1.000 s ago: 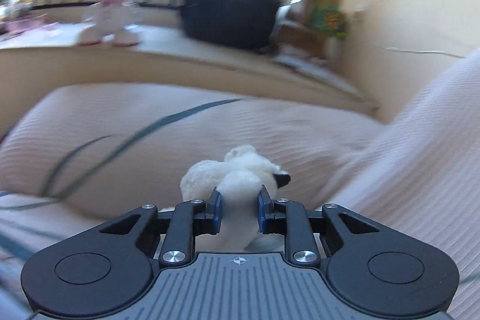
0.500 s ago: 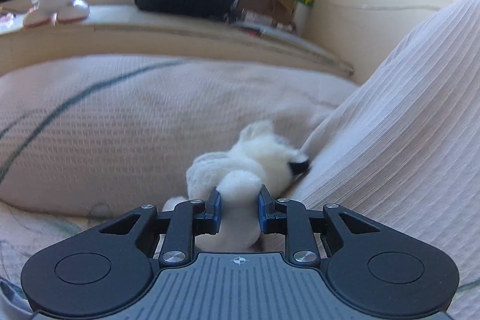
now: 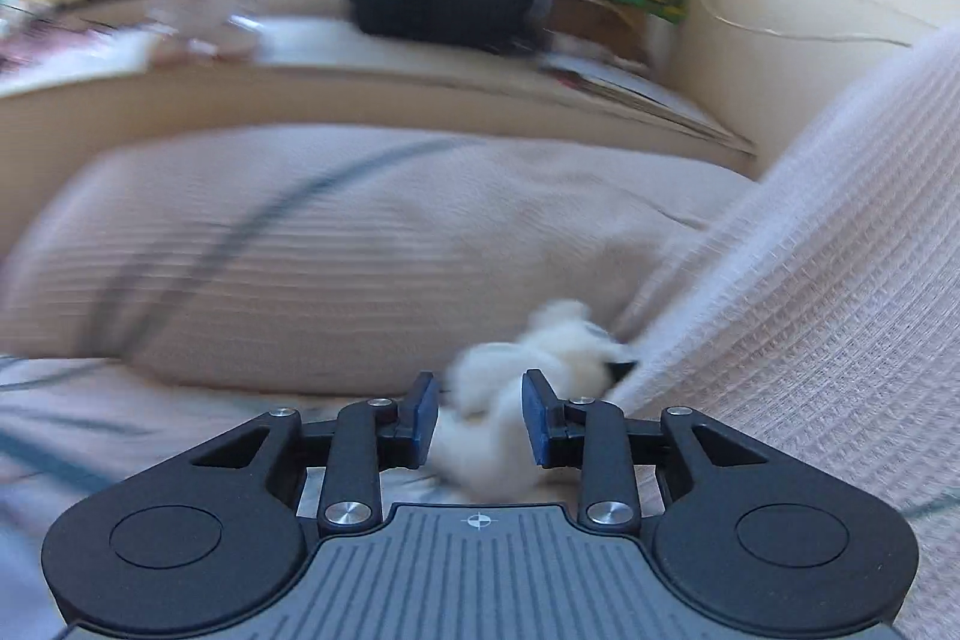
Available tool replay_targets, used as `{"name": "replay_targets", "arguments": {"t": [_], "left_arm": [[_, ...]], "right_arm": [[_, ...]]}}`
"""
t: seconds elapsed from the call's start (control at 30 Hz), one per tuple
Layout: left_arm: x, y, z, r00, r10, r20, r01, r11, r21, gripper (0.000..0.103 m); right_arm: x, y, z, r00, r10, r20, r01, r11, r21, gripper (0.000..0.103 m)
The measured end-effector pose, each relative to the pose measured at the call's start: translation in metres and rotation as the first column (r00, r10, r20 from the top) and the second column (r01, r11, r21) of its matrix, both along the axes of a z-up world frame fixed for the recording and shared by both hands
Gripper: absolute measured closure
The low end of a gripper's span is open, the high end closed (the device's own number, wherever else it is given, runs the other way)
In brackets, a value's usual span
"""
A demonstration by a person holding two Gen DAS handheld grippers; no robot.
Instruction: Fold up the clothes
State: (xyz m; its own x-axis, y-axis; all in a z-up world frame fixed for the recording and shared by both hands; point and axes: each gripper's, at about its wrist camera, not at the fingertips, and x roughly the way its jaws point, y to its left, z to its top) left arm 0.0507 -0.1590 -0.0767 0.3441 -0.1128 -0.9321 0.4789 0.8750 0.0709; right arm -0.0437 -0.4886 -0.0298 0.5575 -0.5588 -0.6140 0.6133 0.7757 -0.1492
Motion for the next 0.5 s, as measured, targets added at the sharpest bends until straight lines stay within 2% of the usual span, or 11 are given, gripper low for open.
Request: {"name": "replay_targets", "arguments": {"t": [0.1, 0.2, 0.3, 0.5], "left_arm": [[-0.002, 0.0, 0.0, 1.0, 0.011, -0.018, -0.012, 0.999, -0.037, 0.0], [-0.002, -0.002, -0.004, 0.996, 0.028, -0.081, -0.036, 0.994, -0.107, 0.0], [-0.004, -0.006, -0.008, 0.989, 0.041, -0.144, -0.065, 0.984, -0.166, 0.0], [-0.015, -0.011, -0.006, 0.979, 0.043, -0.198, -0.083, 0.977, -0.196, 0.0]], "right_arm": [[-0.028, 0.037, 0.015, 0.992, 0.116, 0.039, -0.118, 0.991, 0.06, 0.059], [-0.052, 0.071, 0.013, 0.981, 0.183, 0.062, -0.19, 0.973, 0.132, 0.055], [-0.068, 0.094, -0.003, 0.978, 0.206, 0.033, -0.208, 0.96, 0.185, 0.055], [-0.088, 0.111, -0.024, 0.972, 0.227, -0.056, -0.21, 0.953, 0.219, 0.055]]}}
